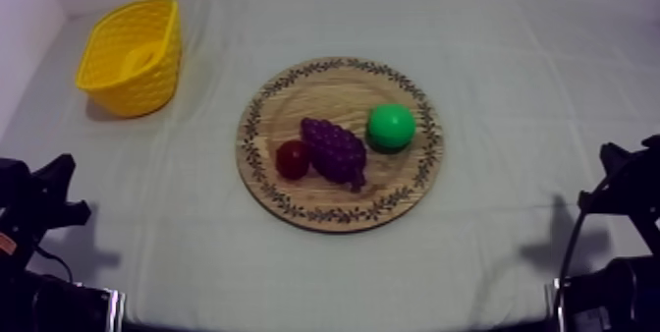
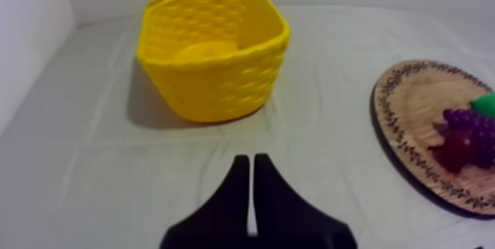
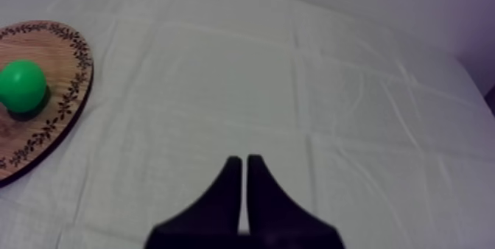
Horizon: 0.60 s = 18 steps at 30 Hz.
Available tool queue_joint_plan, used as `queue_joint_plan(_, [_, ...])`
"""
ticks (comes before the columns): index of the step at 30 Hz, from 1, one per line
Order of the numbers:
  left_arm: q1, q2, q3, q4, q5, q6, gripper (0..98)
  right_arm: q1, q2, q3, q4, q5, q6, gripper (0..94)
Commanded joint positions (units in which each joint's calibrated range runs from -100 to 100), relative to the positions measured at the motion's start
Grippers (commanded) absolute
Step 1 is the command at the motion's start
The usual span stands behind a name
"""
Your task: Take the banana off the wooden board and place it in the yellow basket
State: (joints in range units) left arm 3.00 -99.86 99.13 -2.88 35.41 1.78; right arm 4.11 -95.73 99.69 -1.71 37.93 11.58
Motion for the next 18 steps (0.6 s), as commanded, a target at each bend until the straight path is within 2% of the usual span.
queue_joint_plan(1, [0.26, -0.1, 0.28, 0.23, -1.84, 6.31, 0.2, 0.02, -0.02, -0.03, -0.02, -0.03, -0.01, 0.3])
queue_joint_plan(3, [0.39, -0.12, 0.46, 0.38, -2.43, 8.56, 0.2, 0.02, -0.02, -0.03, -0.02, -0.03, 0.0, 0.3])
queue_joint_plan(5, [0.45, -0.13, 0.56, 0.45, -2.72, 9.44, 0.2, 0.02, -0.02, -0.03, -0.02, -0.03, -0.02, 0.3])
queue_joint_plan(18, [0.51, -0.14, 0.64, 0.51, -2.99, 8.58, 0.1, 0.02, -0.02, -0.03, -0.02, -0.03, -0.01, 0.3])
